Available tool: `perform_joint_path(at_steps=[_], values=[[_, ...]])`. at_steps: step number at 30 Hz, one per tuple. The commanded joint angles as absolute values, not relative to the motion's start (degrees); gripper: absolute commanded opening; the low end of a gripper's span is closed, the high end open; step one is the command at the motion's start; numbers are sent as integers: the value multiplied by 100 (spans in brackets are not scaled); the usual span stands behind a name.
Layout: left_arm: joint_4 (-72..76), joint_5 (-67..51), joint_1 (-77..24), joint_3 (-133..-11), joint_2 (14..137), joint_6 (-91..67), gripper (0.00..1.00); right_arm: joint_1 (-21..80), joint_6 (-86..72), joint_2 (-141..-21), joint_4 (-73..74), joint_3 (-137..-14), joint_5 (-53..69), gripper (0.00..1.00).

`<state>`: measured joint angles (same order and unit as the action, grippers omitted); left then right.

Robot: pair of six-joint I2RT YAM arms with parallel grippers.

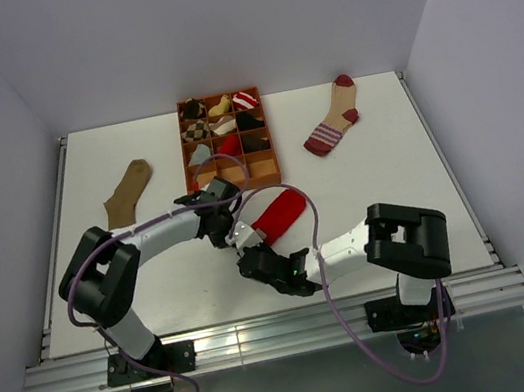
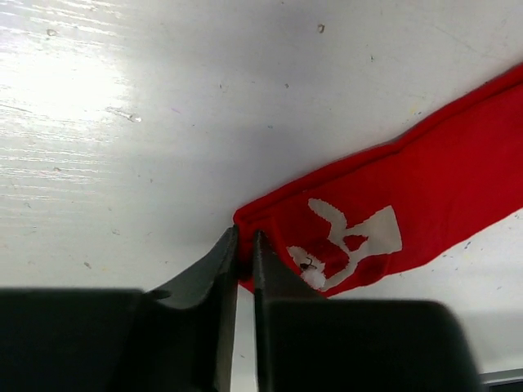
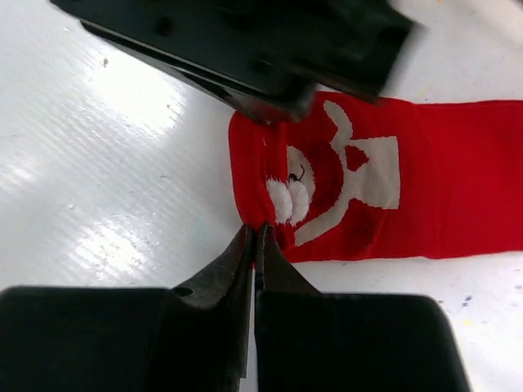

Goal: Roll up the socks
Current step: Roll the sock at the center of the board.

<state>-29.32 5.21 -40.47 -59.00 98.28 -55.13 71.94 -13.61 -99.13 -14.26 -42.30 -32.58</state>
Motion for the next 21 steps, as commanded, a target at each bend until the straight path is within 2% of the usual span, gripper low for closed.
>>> perform_joint_path(at_steps=[1, 2, 6, 8, 10, 11, 15, 21], values=[[-2804, 352, -3973, -5661, 9414, -5765, 18, 7084, -1994, -9800, -1590, -3746, -2374, 0], [-2656, 343, -3903, -5591, 9213, -5818, 25, 6988, -2160, -9730, -1669, -3675, -2234, 0], [-2242, 334, -3744, -5178, 8632, -6029, 43, 6637, -2566, -9388, -2248, -3288, -1086, 0], [-2066, 299, -3683, -4932, 8299, -6099, 56, 6443, -2802, -9290, -2495, -3042, -644, 0], [-1794, 229, -3621, -4633, 8078, -6187, 62, 6136, -2917, -9202, -2707, -2927, -100, 0], [-1662, 220, -3569, -4527, 7842, -6196, 69, 6048, -2979, -9202, -2724, -2935, -1, 0], [-829, 106, -3542, -3756, 7313, -6258, 73, 5626, -3278, -9228, -3066, -2857, 991, 0], [-159, -167, -3542, -3025, 7058, -6416, 69, 5072, -3858, -9676, -3611, -2795, 2012, 0]])
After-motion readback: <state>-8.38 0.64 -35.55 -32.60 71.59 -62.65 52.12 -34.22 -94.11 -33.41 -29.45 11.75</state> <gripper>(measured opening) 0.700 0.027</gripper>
